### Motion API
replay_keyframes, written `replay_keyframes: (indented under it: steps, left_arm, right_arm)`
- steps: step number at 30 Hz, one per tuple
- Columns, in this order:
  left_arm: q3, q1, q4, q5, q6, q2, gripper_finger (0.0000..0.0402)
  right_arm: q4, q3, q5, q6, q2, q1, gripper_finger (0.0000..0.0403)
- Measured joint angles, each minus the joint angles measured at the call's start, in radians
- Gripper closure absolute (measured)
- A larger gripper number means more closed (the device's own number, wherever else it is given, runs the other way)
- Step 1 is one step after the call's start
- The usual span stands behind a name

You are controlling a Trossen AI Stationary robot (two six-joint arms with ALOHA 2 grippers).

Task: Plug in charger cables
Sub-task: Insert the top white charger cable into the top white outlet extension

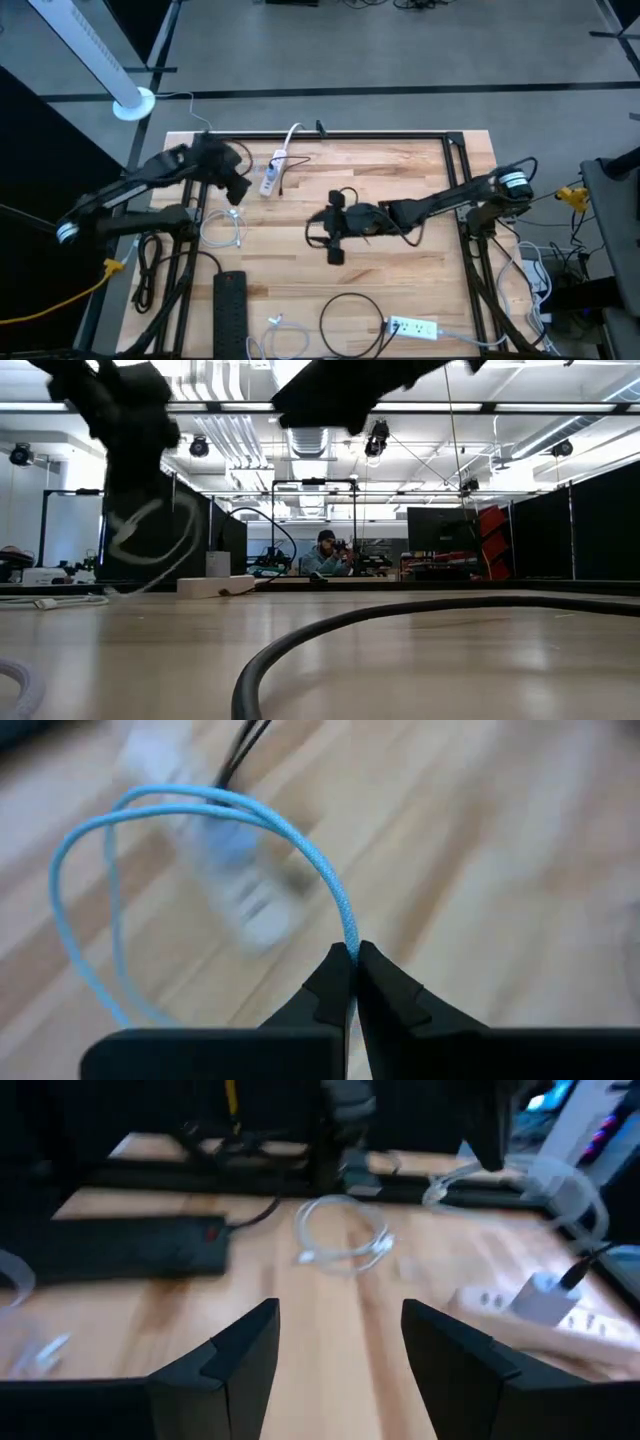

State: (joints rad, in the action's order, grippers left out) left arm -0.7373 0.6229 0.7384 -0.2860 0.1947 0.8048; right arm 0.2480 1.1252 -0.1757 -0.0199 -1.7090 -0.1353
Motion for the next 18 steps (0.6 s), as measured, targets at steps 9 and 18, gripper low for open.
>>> replay_keyframes:
  steps: [9,18]
  left_arm:
    - [0.002,-0.143,-0.225,-0.134,0.089,-0.174,0.0401]
    - [0.016,-0.370,-0.379,-0.148,0.150,-0.166,0.0402]
  right_arm:
    - [0.230,0.081,0.000,-0.166,-0.201,0.020,0.0208]
    - [0.187,0.251,-0.004,-0.261,-0.289,0.025,0.0209]
